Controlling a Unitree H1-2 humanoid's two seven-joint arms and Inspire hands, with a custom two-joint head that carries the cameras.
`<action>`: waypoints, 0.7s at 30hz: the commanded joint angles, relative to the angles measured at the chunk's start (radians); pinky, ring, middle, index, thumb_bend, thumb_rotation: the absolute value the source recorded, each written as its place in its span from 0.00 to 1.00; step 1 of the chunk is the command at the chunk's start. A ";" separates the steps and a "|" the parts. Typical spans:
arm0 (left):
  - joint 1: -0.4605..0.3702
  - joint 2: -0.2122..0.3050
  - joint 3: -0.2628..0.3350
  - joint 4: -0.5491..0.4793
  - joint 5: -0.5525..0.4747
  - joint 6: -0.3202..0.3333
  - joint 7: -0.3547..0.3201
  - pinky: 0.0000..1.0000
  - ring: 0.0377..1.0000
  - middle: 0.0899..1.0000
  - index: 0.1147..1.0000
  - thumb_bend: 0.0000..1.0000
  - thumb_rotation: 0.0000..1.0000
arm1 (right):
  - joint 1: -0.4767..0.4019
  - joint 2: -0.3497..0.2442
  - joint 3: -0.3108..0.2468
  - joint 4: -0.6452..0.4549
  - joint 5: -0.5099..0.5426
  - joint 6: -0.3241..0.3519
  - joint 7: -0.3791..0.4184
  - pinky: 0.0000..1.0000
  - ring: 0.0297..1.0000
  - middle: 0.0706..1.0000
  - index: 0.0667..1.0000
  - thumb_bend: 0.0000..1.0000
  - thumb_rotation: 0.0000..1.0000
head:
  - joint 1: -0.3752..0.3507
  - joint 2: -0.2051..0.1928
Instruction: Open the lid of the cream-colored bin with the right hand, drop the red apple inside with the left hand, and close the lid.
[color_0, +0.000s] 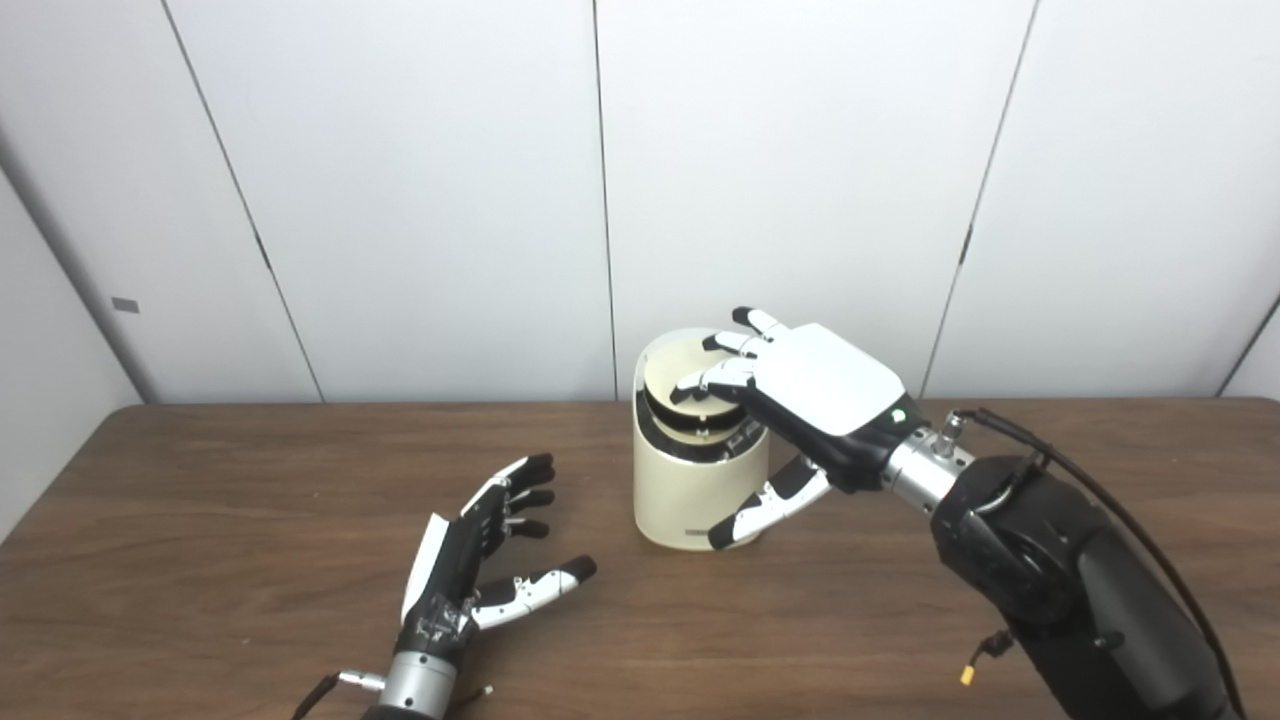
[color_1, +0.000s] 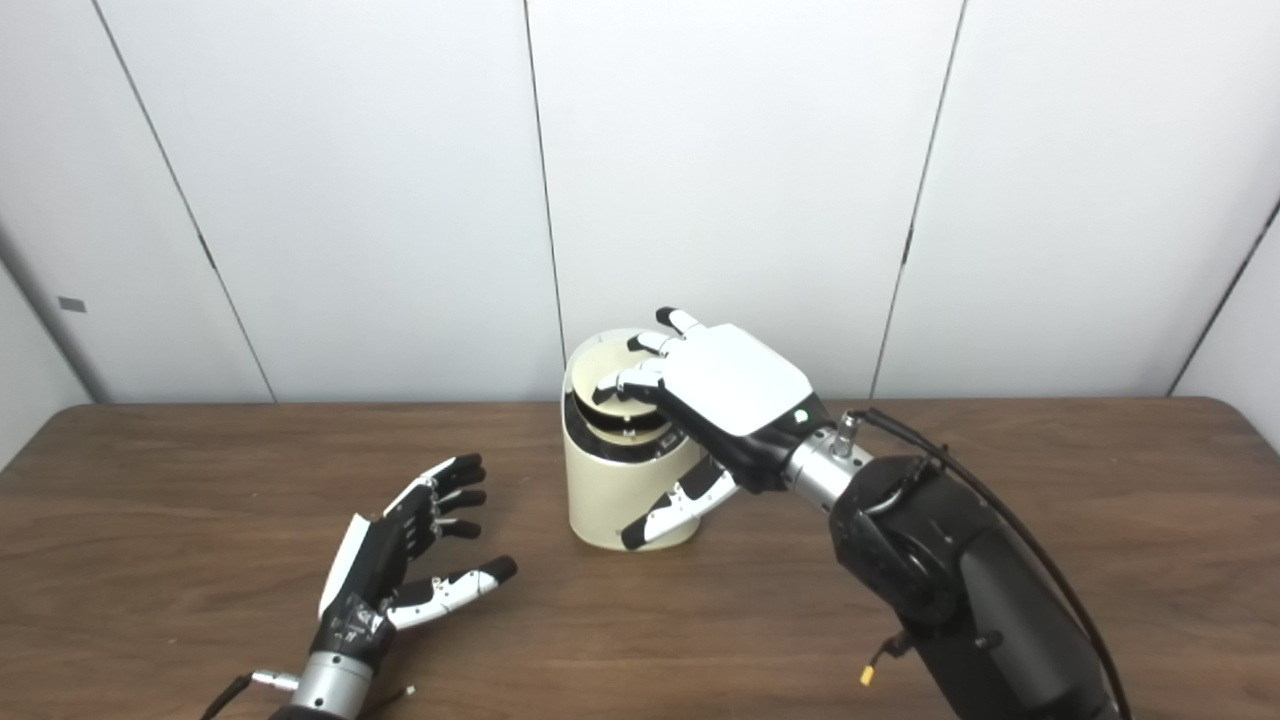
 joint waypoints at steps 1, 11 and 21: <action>-0.015 0.010 0.005 -0.040 0.002 -0.013 0.004 0.66 0.78 0.82 0.84 0.76 0.14 | -0.025 0.003 -0.017 -0.023 0.007 0.002 -0.021 1.00 0.90 0.72 0.76 0.82 0.58 | 0.001 0.002; -0.009 0.011 0.006 -0.055 0.006 -0.002 0.004 0.66 0.78 0.82 0.84 0.76 0.15 | -0.010 0.009 -0.016 0.013 -0.007 0.000 -0.049 1.00 0.90 0.71 0.75 0.83 0.57 | 0.001 0.009; -0.001 0.011 0.006 -0.071 0.002 0.014 0.001 0.65 0.78 0.82 0.83 0.77 0.13 | -0.009 0.006 -0.011 0.049 -0.025 0.004 -0.059 0.98 0.89 0.72 0.75 0.83 0.59 | 0.003 0.018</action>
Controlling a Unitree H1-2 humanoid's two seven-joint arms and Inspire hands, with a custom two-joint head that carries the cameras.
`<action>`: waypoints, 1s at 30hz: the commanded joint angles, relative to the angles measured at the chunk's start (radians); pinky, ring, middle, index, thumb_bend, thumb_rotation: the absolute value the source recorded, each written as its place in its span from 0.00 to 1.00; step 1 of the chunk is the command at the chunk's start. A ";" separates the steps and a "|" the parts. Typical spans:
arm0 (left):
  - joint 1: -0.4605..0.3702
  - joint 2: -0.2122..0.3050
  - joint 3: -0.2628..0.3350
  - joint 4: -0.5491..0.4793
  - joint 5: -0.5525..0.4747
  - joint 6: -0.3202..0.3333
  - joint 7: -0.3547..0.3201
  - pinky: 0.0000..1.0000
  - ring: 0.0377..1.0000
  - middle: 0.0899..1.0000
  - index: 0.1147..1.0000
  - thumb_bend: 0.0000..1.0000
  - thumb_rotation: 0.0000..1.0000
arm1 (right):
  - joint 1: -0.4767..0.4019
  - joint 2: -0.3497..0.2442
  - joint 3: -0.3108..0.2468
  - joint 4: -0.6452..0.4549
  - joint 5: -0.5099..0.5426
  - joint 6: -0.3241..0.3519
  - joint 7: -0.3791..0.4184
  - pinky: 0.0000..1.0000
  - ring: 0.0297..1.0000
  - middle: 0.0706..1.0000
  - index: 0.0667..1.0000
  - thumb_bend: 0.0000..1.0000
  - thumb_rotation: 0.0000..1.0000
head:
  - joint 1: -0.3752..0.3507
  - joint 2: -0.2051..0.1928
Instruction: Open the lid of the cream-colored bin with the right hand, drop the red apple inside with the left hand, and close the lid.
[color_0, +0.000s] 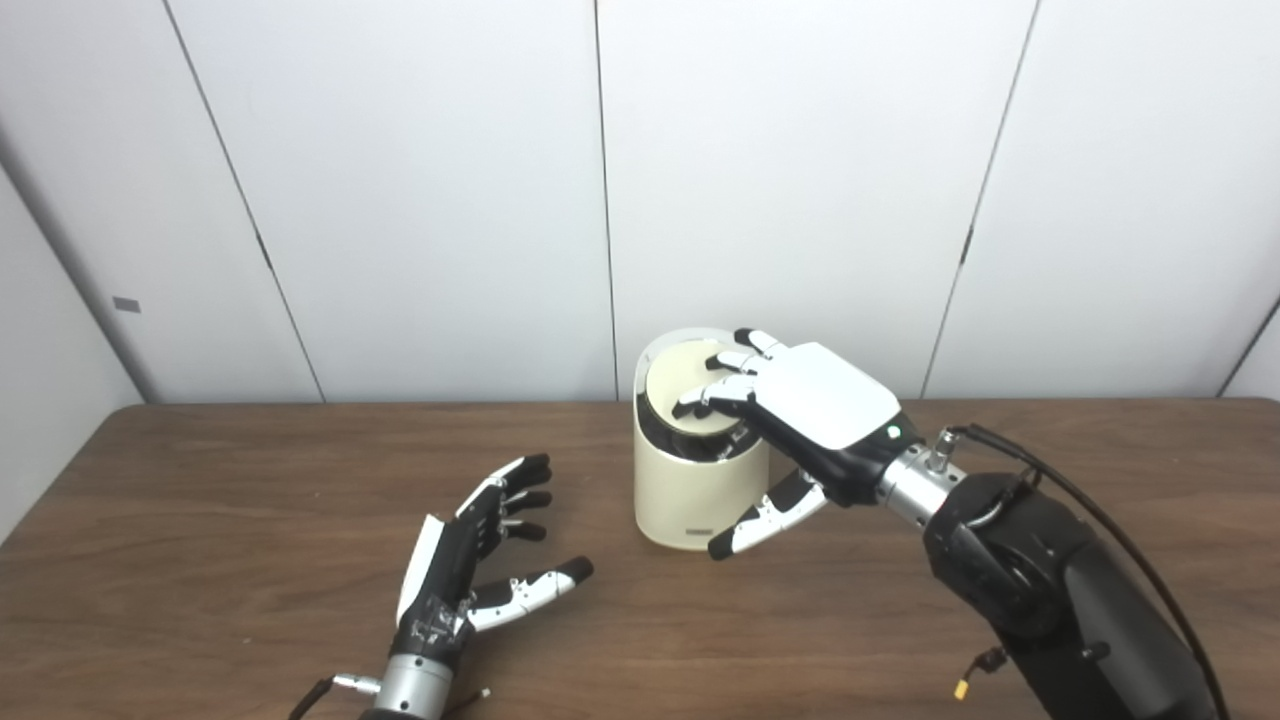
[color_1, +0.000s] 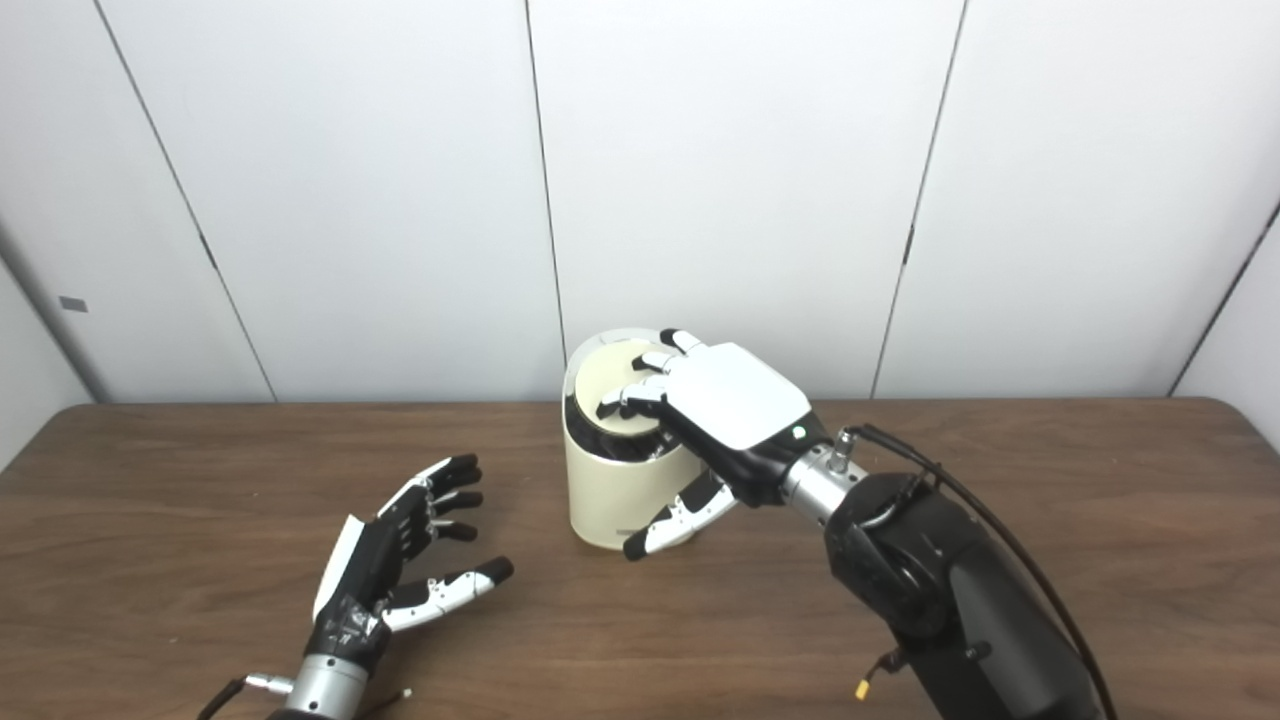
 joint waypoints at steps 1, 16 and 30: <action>-0.015 0.011 0.004 -0.036 0.000 -0.014 0.000 0.65 0.78 0.82 0.83 0.77 0.13 | -0.029 -0.006 -0.012 0.004 -0.009 0.007 -0.021 0.98 0.89 0.72 0.75 0.83 0.59 | 0.002 0.002; -0.011 0.019 0.003 -0.051 -0.002 -0.008 -0.006 0.65 0.78 0.82 0.83 0.77 0.13 | -0.008 -0.003 -0.005 0.032 -0.010 0.016 -0.030 0.97 0.88 0.72 0.75 0.83 0.54 | -0.001 0.018; -0.016 0.014 0.006 -0.053 0.001 -0.002 0.002 0.64 0.76 0.82 0.83 0.76 0.12 | 0.002 -0.013 0.013 0.011 0.007 0.020 0.026 0.98 0.88 0.71 0.74 0.84 0.54 | 0.006 0.024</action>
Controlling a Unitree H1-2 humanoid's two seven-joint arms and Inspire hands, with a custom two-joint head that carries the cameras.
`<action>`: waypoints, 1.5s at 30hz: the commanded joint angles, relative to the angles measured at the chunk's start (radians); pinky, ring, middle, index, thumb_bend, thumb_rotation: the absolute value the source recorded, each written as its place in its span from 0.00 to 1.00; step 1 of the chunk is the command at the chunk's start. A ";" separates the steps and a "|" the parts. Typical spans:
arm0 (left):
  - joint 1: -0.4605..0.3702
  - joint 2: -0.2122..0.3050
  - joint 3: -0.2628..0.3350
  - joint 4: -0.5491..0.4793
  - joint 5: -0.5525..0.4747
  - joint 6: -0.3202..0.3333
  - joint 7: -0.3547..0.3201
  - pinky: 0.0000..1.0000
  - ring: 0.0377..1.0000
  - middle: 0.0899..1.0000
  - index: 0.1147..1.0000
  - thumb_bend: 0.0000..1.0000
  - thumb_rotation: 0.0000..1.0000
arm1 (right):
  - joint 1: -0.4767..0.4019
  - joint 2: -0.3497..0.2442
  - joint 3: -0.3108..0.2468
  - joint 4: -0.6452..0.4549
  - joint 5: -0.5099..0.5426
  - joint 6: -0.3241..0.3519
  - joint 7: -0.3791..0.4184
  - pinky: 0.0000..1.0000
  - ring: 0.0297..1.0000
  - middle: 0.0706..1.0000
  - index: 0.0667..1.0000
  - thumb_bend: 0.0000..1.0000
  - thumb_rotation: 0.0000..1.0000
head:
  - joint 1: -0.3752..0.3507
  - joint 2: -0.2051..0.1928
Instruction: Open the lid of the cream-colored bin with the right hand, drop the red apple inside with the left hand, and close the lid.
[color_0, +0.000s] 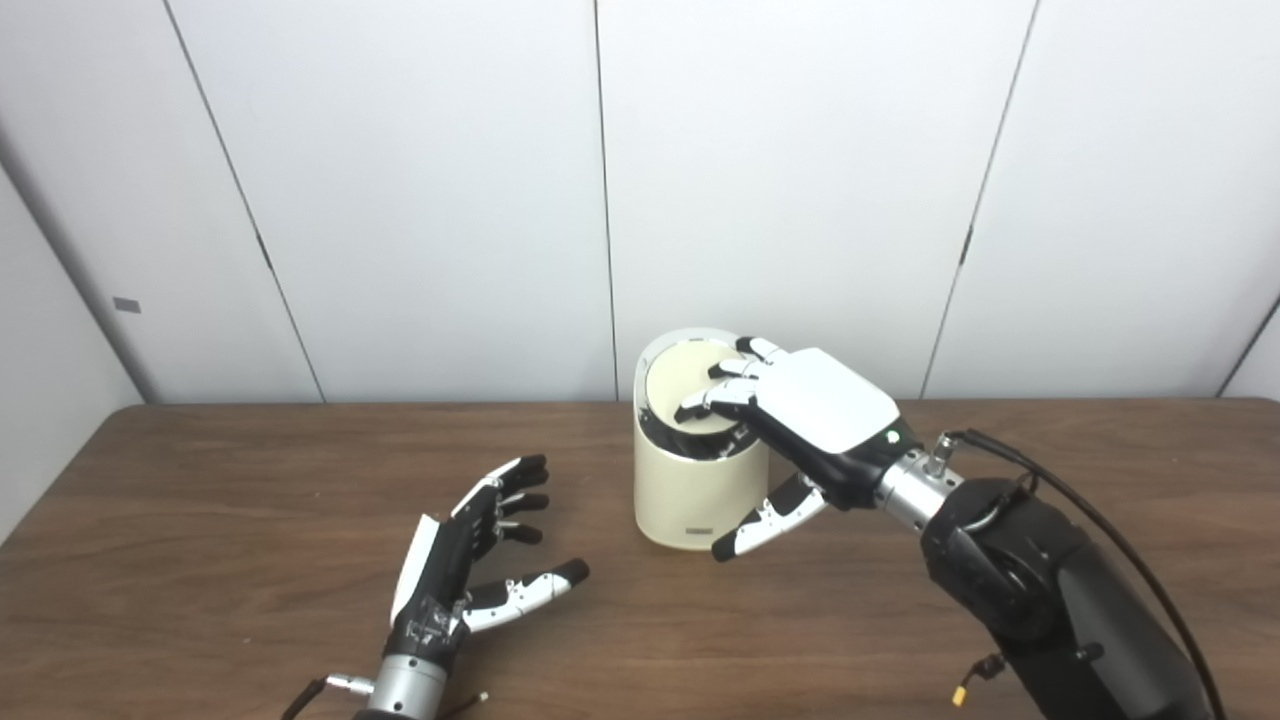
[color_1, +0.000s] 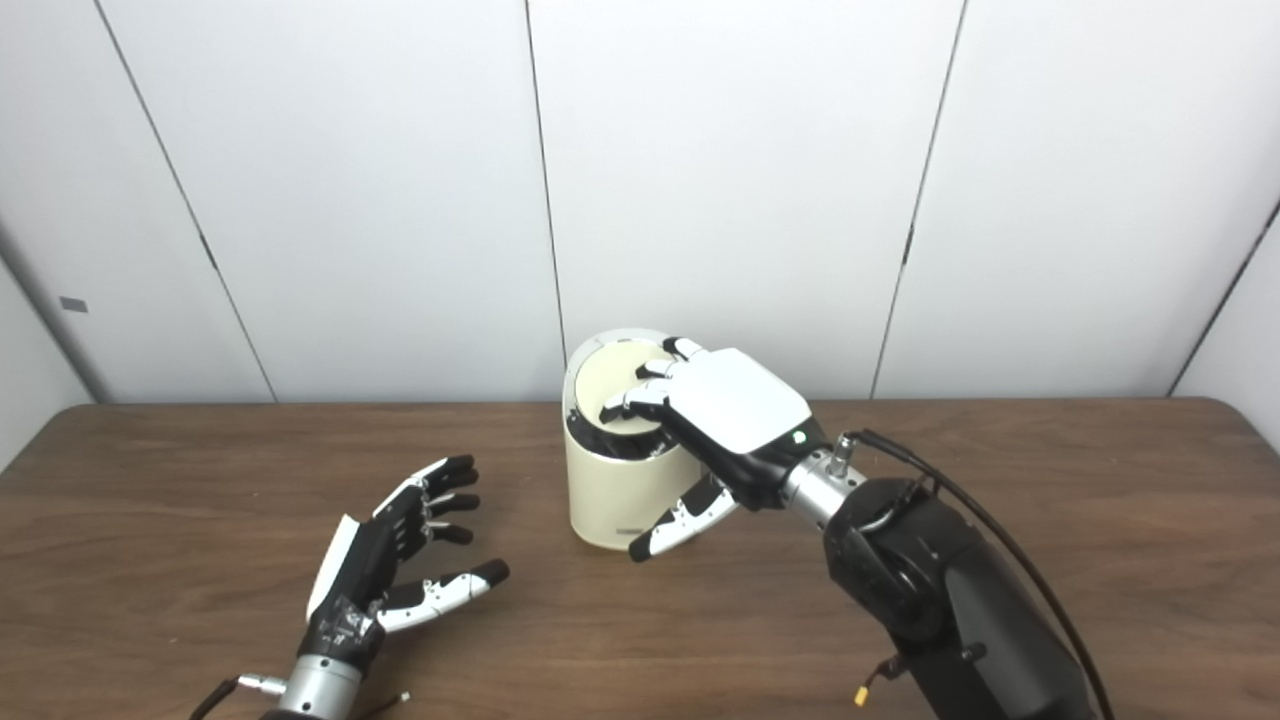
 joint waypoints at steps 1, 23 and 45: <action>-0.023 0.003 0.006 -0.033 -0.001 -0.009 0.006 0.64 0.76 0.82 0.83 0.76 0.12 | -0.005 -0.016 0.009 -0.012 -0.001 0.015 0.037 0.98 0.88 0.71 0.74 0.84 0.54 | 0.001 0.001; -0.029 0.004 0.007 -0.021 -0.005 -0.013 0.004 0.63 0.76 0.82 0.83 0.77 0.12 | -0.012 -0.017 -0.004 -0.035 0.028 0.003 0.012 0.99 0.88 0.70 0.73 0.84 0.53 | -0.003 -0.006; -0.029 0.005 0.000 -0.009 -0.003 -0.020 0.001 0.66 0.78 0.82 0.84 0.77 0.14 | -0.006 0.022 -0.121 -0.106 0.125 0.084 -0.034 0.93 0.86 0.69 0.78 0.77 0.57 | -0.009 -0.011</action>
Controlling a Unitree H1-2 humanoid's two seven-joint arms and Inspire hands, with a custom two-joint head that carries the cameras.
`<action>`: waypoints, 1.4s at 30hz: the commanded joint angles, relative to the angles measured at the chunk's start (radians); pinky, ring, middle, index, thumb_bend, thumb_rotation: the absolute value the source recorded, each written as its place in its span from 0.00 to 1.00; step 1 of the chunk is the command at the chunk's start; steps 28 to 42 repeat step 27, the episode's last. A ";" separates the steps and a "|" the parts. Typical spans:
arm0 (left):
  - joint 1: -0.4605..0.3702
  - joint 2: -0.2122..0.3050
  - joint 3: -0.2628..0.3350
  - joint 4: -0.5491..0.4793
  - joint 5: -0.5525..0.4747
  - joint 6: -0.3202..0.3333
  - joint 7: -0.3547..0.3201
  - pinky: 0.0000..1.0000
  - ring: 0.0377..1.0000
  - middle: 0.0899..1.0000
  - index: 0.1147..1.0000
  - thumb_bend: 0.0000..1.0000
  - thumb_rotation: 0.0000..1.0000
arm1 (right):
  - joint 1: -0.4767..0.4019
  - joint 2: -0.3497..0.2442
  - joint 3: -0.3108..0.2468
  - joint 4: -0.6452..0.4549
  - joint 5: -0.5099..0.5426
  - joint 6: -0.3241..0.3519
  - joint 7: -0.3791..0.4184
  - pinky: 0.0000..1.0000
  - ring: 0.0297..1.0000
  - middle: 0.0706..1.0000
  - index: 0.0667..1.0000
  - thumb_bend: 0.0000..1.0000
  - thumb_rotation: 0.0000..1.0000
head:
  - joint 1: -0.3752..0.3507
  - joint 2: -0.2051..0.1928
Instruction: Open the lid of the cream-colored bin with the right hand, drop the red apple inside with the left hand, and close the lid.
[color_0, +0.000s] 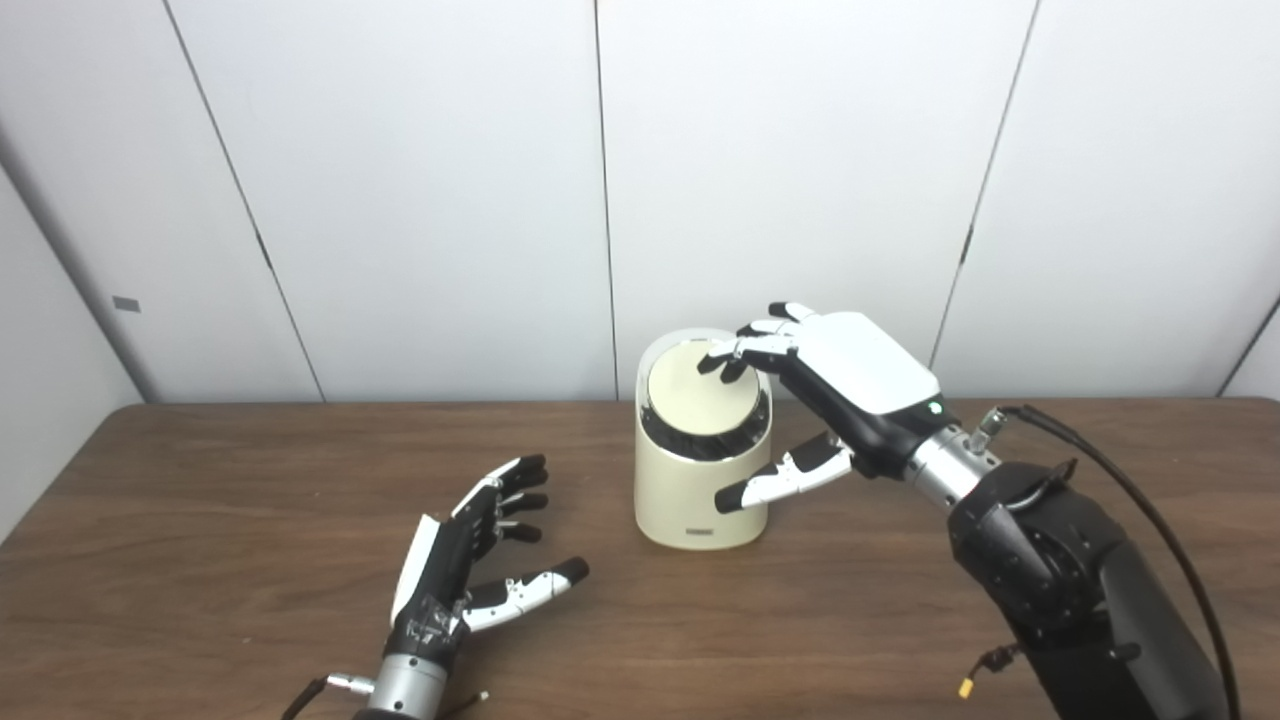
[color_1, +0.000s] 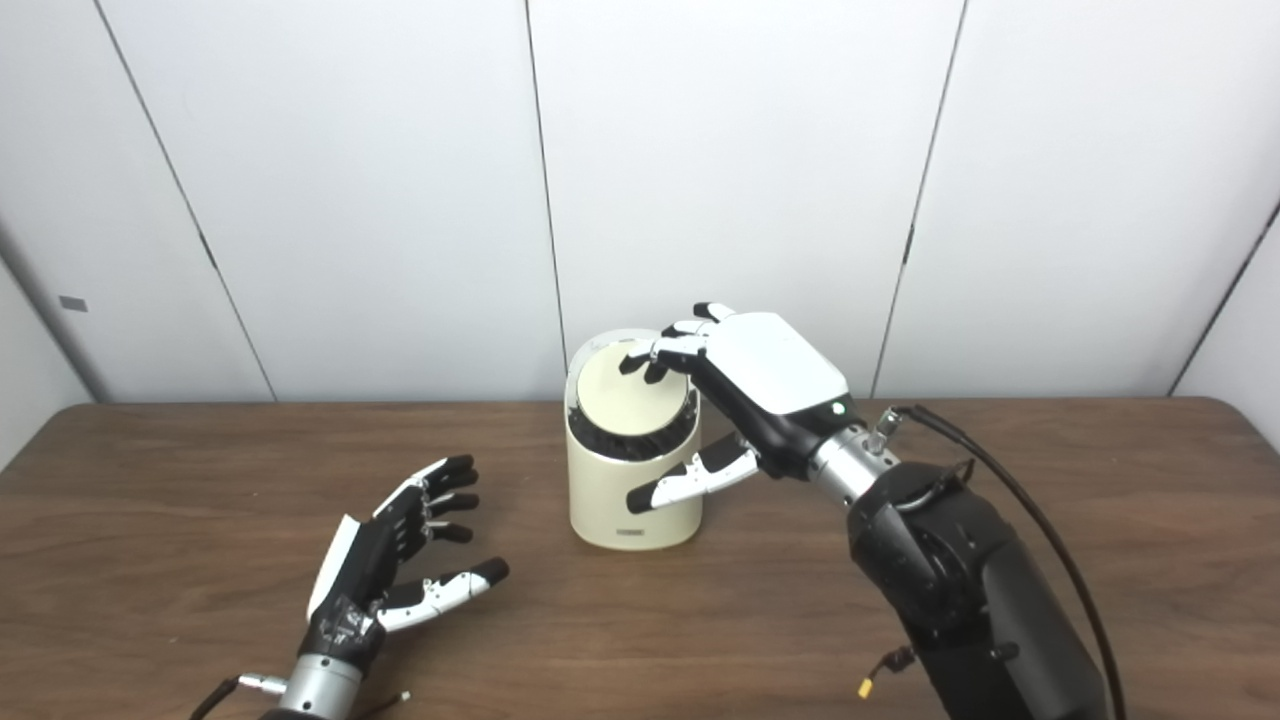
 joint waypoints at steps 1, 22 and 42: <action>-0.028 0.005 0.001 -0.010 -0.002 -0.028 0.001 0.67 0.78 0.83 0.84 0.76 0.14 | -0.019 0.002 -0.030 -0.022 0.015 -0.006 -0.058 0.92 0.86 0.71 0.78 0.77 0.56 | 0.000 0.001; -0.035 0.006 0.007 -0.019 -0.014 -0.030 0.000 0.65 0.76 0.81 0.83 0.77 0.12 | 0.309 0.185 -0.321 0.114 0.634 -0.046 -0.259 0.68 0.77 0.79 0.84 0.74 0.38 | 0.006 -0.002; -0.032 0.007 0.010 -0.026 -0.025 -0.029 -0.004 0.64 0.76 0.82 0.84 0.77 0.12 | 0.342 0.197 -0.308 0.142 0.653 -0.107 -0.283 0.67 0.75 0.78 0.85 0.73 0.35 | 0.005 0.002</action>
